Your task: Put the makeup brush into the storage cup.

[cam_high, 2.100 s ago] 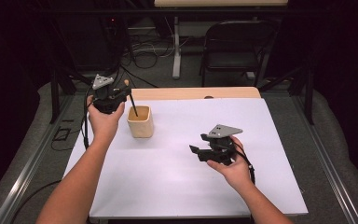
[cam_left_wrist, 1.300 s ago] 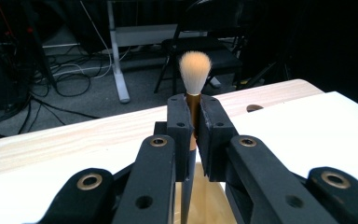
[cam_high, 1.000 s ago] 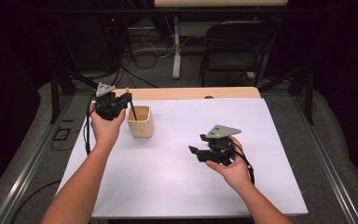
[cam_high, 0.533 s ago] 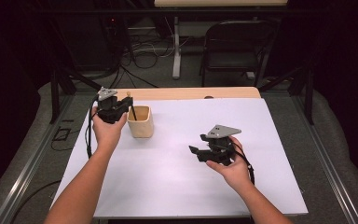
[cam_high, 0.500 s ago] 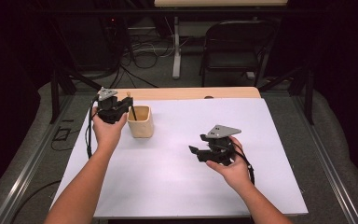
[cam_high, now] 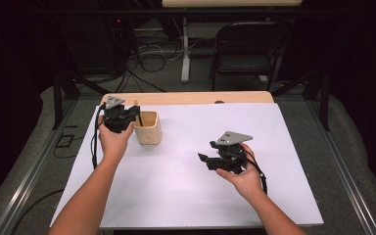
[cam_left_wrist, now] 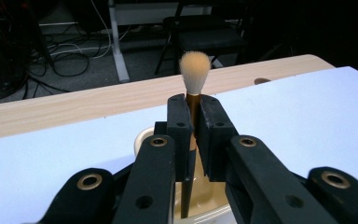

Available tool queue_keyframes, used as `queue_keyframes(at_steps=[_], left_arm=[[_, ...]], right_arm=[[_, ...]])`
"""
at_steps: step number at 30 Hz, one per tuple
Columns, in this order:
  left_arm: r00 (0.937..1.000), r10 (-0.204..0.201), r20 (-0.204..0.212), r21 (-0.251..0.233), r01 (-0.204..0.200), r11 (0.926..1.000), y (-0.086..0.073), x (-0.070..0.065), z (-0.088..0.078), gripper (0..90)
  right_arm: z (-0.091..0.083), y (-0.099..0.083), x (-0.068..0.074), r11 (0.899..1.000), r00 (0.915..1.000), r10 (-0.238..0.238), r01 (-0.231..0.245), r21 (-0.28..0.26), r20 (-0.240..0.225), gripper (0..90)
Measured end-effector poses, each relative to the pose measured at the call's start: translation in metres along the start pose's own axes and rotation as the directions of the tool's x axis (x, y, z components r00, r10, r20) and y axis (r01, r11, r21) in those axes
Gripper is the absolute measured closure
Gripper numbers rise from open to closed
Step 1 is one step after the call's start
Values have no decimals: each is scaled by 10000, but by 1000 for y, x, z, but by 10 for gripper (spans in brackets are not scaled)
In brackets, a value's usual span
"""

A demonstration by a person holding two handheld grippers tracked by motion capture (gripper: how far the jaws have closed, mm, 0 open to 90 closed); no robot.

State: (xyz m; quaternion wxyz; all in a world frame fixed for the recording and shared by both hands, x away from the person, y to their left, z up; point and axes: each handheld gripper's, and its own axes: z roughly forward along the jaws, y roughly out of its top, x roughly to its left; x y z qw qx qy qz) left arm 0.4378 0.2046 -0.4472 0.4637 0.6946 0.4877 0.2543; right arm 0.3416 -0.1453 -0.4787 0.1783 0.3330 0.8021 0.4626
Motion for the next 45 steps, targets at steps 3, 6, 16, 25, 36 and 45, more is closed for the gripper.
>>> queue_keyframes(at_steps=[3, 6, 16, 25, 36, 45], left_arm=[[10000, -4, -20, -4, 4, 10000, -2, 1, 1, 838], [10000, -29, -35, 16, 29, 10000, -4, 1, 2, 838], [10000, -40, -75, 164, 42, 9999, -9, 3, 4, 838], [10000, -36, -91, 261, 39, 9997, -14, 3, 7, 838], [9999, -33, -129, 299, 37, 9995, -16, 4, 7, 837], [9998, 48, -172, 368, -41, 9993, -17, 6, 5, 826]], right_arm=[[0, 0, 0, 10000, 10000, 28, -28, -3, -12, 381], [1, 0, 1, 10000, 10000, 5, -5, -33, -8, 380], [1, 0, 1, 10000, 10000, -15, 15, -30, -21, 380], [2, -1, 1, 10000, 10000, -28, 28, 11, -36, 380], [2, -1, 1, 10000, 10000, -16, 16, 19, -33, 380], [1, 0, 1, 10000, 10000, -5, 5, 38, -3, 380]])
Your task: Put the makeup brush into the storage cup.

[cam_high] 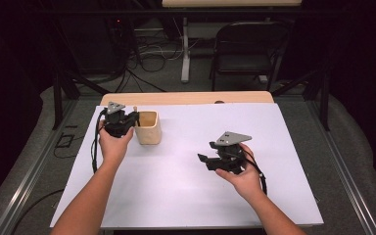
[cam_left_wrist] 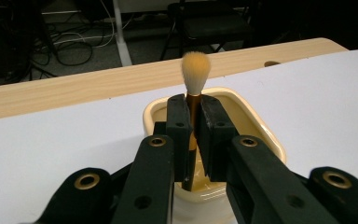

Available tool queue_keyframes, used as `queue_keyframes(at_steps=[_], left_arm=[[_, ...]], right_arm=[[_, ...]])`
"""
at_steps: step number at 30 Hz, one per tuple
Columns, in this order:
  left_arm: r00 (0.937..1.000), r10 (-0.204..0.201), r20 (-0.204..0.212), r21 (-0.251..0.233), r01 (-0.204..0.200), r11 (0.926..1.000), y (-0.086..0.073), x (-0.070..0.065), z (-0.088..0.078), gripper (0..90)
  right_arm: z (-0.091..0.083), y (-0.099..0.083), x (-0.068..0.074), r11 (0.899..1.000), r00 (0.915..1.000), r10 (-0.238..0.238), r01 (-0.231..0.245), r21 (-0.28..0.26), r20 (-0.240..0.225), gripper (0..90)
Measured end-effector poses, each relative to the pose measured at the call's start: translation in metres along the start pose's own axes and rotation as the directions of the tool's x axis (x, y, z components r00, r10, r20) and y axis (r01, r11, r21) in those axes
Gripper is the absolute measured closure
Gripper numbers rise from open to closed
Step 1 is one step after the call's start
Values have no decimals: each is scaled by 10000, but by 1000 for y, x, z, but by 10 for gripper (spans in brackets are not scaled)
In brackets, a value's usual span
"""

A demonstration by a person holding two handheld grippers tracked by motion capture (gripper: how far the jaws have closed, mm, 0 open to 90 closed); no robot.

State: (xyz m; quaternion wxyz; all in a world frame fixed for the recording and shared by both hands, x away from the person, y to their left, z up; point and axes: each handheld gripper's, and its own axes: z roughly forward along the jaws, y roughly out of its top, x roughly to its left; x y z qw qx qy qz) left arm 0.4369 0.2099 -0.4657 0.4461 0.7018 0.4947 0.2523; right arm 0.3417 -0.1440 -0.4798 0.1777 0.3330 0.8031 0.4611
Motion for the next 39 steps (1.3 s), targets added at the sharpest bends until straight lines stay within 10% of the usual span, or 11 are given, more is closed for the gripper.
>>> queue_keyframes(at_steps=[16, 39], left_arm=[[9994, 332, 87, -126, -331, 9994, -2, 2, -5, 396], [9923, 845, 910, 1, -849, 9964, -5, 2, -35, 339]], right_arm=[[-2, 0, -1, 10000, 10000, -6, 6, -5, 65, 380], [-6, 0, -3, 10000, 9999, -27, 26, 55, 139, 378]])
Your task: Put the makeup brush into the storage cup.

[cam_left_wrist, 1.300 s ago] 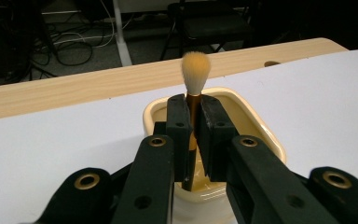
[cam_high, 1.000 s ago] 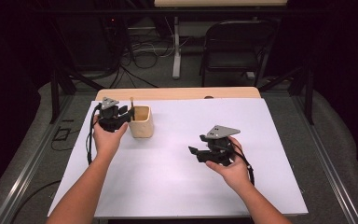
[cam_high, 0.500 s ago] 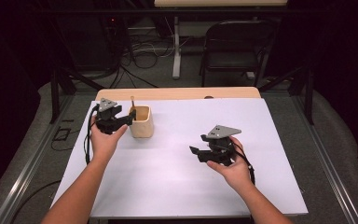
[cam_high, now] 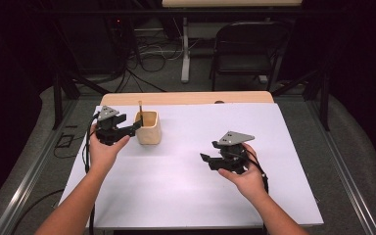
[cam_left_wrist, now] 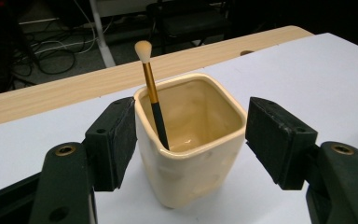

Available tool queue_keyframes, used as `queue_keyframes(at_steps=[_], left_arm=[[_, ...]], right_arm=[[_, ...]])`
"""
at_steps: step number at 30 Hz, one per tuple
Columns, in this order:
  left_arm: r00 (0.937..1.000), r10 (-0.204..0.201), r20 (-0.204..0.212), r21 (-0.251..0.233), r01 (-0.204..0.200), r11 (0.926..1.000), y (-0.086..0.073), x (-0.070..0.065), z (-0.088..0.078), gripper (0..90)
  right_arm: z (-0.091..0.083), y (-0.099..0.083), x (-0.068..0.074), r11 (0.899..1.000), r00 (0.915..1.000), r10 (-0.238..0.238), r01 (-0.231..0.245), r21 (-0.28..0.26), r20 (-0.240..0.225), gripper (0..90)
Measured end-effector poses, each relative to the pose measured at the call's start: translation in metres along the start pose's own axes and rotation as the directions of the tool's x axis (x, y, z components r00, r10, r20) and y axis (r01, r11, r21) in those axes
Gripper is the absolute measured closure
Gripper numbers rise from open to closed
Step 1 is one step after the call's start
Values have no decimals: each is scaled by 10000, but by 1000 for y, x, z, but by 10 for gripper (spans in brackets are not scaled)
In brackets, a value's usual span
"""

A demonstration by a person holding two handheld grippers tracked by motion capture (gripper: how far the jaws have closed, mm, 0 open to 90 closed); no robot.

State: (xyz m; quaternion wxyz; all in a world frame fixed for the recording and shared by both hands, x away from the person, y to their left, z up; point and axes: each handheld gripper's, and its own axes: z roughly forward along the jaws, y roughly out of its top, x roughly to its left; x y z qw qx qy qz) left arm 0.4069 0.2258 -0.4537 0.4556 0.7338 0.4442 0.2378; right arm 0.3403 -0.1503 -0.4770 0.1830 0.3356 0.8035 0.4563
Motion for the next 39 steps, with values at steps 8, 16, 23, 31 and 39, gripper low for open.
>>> queue_keyframes(at_steps=[8, 16, 23, 31, 39], left_arm=[[9995, 111, 285, 8, -111, 9999, -5, -3, -9, 344], [9981, 293, 534, 85, -298, 9995, -11, -10, -16, 345], [9963, 429, 750, 86, -436, 9990, -16, -17, -22, 346], [9937, 542, 983, 66, -551, 9985, -22, -24, -27, 345], [9918, 565, 1145, -2, -568, 9984, -29, -27, -34, 345]], right_arm=[[-2, -1, -1, 10000, 10000, -7, 7, 42, -9, 378], [-6, -3, -2, 10000, 10000, -50, 50, 1, 11, 378], [-11, -8, -6, 10000, 10000, 8, -8, 30, 14, 378], [-17, -12, -9, 10000, 10000, 0, 0, 34, 13, 377], [-24, -17, -11, 10000, 10000, -50, 50, -23, 76, 376]])
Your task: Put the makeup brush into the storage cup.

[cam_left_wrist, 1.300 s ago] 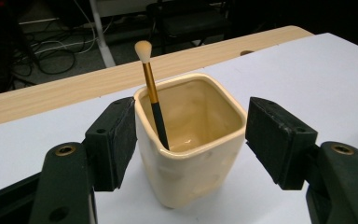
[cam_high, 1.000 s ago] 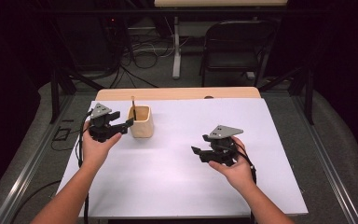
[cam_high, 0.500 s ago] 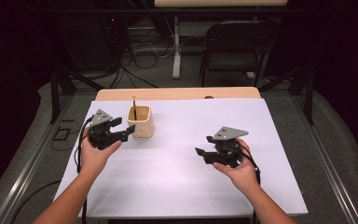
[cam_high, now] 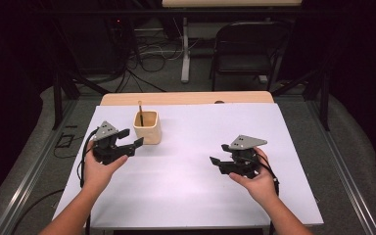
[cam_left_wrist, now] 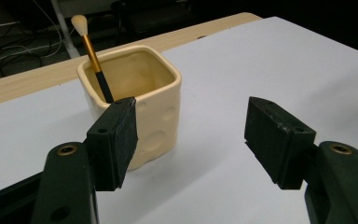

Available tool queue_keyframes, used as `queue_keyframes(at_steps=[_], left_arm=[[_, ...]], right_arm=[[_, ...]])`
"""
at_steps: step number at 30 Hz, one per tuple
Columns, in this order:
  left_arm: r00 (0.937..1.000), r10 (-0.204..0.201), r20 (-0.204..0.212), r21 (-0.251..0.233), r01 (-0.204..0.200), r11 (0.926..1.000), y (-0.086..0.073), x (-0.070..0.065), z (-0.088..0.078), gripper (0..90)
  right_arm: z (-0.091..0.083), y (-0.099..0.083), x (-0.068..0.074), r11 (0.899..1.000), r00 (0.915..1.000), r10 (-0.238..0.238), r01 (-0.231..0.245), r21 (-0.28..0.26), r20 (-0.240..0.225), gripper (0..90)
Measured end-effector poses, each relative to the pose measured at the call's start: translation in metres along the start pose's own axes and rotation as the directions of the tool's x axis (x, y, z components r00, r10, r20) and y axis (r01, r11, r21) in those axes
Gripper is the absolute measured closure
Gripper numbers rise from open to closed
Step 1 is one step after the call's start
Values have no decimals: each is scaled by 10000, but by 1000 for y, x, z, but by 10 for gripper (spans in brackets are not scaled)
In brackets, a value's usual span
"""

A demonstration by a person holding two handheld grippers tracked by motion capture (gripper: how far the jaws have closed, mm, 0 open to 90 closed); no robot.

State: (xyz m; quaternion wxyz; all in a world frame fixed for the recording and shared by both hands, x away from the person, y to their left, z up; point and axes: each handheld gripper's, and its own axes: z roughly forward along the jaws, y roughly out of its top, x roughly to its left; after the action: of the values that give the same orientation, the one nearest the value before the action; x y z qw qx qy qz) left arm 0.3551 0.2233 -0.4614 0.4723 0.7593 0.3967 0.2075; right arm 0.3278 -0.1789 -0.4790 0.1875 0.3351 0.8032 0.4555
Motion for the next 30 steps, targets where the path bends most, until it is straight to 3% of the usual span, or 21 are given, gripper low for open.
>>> queue_keyframes(at_steps=[14, 22, 30], left_arm=[[9998, 172, 127, 124, -173, 9998, -20, -6, -12, 347], [9998, 39, 195, 99, -41, 9999, -34, -8, -15, 346], [9999, -8, 110, 457, 3, 9990, -44, -8, -16, 351]], right_arm=[[-12, -16, -7, 9997, 9993, 175, -180, 151, 322, 376], [-16, -27, -9, 9993, 9986, 318, -326, 176, 425, 369], [-20, -35, -10, 9989, 9979, 358, -374, 287, 533, 368]])
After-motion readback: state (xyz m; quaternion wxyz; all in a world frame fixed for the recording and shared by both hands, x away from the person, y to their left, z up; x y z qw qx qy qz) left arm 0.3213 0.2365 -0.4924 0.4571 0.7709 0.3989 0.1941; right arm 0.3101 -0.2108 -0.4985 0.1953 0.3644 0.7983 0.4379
